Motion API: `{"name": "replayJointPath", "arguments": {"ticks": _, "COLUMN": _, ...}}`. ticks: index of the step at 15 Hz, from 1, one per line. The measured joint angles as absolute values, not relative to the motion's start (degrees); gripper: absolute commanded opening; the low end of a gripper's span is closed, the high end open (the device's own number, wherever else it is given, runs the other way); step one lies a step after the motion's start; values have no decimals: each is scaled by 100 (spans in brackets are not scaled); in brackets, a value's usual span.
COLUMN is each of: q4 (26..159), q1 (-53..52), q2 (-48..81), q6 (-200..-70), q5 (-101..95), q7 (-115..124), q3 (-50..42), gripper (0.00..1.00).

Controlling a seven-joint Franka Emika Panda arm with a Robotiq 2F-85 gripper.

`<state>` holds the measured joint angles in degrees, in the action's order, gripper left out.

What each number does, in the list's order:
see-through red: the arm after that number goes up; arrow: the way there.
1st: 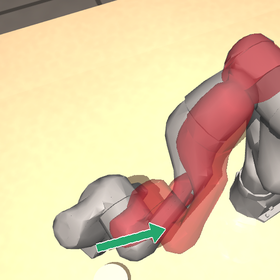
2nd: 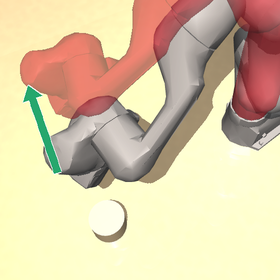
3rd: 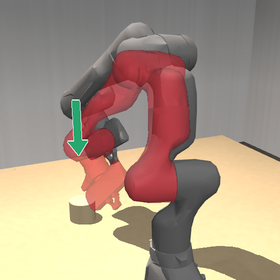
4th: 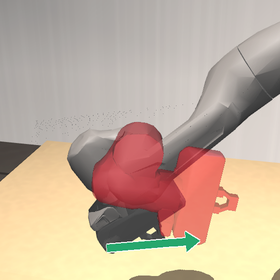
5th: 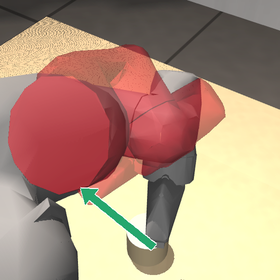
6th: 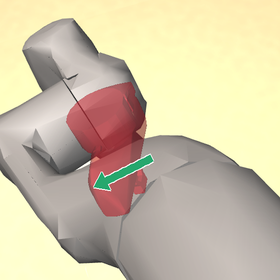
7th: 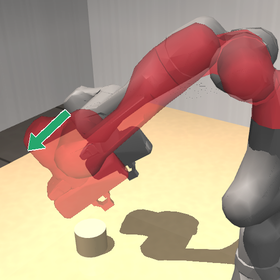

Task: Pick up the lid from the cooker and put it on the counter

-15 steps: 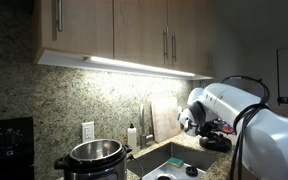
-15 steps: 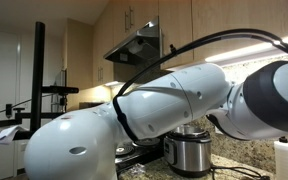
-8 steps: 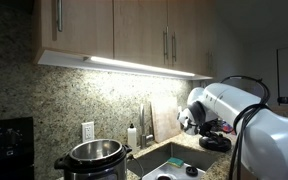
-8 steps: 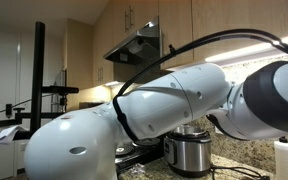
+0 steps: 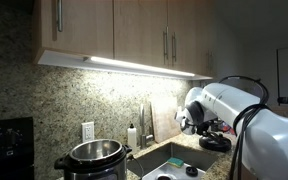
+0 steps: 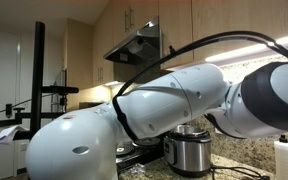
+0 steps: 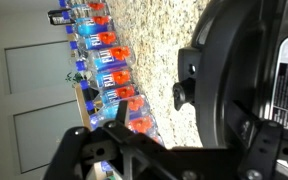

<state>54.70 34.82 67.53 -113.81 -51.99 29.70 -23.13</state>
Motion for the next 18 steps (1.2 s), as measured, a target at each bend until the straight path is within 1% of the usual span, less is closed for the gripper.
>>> {"name": "replayJointPath", "arguments": {"ticks": 3, "q4": 5480, "q1": 3305, "q2": 6741, "q6": -11381, "q5": -5224, "q7": 2954, "q3": -2313, "gripper": 100}}
{"name": "replayJointPath", "arguments": {"ticks": 6, "q4": 5731, "q1": 3069, "q2": 6591, "q6": -11387, "q5": -5252, "q7": 2367, "q3": -2300, "gripper": 100}}
{"name": "replayJointPath", "arguments": {"ticks": 11, "q4": 6778, "q1": 2737, "q2": 5733, "q6": -11503, "q5": -5276, "q7": 1295, "q3": -2194, "gripper": 100}}
{"name": "replayJointPath", "arguments": {"ticks": 18, "q4": 8570, "q1": 2662, "q2": 4374, "q6": -11822, "q5": -5279, "q7": 20, "q3": -1730, "gripper": 100}}
